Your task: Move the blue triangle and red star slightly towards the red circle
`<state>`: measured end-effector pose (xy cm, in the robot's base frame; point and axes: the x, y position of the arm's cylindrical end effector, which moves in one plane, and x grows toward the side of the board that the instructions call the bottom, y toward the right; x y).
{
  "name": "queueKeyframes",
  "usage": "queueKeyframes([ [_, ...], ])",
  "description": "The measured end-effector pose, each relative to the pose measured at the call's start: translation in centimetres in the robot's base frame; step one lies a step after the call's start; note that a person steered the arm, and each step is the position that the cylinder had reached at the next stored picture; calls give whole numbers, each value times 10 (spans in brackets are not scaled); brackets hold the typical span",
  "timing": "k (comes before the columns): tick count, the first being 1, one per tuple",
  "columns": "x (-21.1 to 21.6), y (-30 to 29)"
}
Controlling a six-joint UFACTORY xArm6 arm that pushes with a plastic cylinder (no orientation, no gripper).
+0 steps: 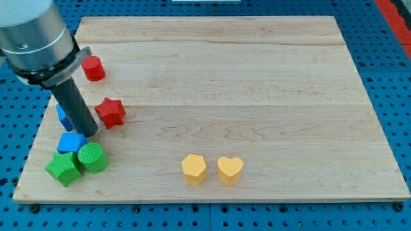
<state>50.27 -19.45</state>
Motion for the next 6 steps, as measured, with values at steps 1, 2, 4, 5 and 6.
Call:
queueKeyframes([
  [1, -7, 13],
  [2, -33, 17],
  [4, -50, 43],
  [5, -28, 77],
  [6, -63, 90],
])
